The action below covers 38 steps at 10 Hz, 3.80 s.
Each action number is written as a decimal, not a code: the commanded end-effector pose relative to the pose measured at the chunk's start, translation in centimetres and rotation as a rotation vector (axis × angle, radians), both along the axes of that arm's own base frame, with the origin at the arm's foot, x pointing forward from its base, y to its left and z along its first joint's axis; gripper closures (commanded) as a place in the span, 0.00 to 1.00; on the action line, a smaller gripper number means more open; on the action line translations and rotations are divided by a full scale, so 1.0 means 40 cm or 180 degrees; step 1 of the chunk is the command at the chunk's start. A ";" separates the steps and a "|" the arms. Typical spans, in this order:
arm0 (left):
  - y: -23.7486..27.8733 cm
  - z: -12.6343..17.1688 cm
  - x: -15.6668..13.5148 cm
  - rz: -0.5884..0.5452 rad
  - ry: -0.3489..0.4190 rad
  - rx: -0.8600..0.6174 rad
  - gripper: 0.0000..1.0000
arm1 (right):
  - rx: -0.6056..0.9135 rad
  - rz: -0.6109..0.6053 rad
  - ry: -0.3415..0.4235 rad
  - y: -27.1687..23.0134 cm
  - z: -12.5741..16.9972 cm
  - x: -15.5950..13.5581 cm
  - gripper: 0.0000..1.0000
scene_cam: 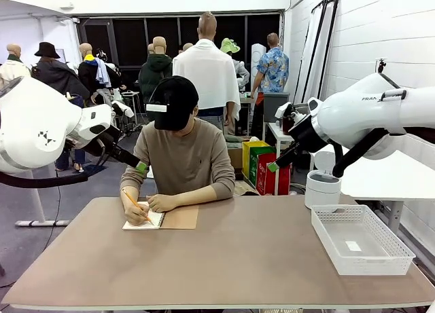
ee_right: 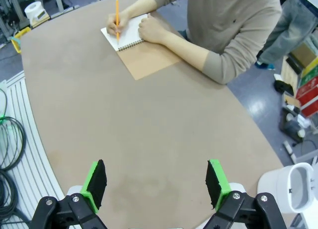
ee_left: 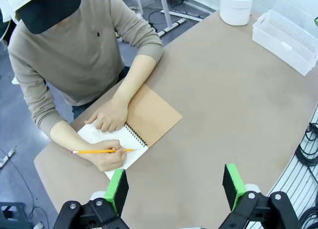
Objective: Sort the paper based on its condition.
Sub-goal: If a person hands you a paper, place it in the Organizing basket , and if it's crumpled, put it in the Trash can.
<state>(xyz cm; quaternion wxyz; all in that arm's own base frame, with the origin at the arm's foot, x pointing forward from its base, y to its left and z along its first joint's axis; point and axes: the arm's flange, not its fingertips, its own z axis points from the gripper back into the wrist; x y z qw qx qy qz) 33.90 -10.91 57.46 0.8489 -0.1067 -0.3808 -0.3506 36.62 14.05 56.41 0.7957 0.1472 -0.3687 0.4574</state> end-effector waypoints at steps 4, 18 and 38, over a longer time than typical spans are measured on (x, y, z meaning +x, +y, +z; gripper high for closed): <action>-0.001 -0.004 -0.002 -0.0026 0.0044 -0.0001 0.00 | 0.0036 0.0013 0.0011 -0.004 0.000 0.000 0.00; -0.001 -0.004 -0.002 -0.0026 0.0044 -0.0001 0.00 | 0.0036 0.0013 0.0011 -0.004 0.000 0.000 0.00; -0.001 -0.004 -0.002 -0.0026 0.0044 -0.0001 0.00 | 0.0036 0.0013 0.0011 -0.004 0.000 0.000 0.00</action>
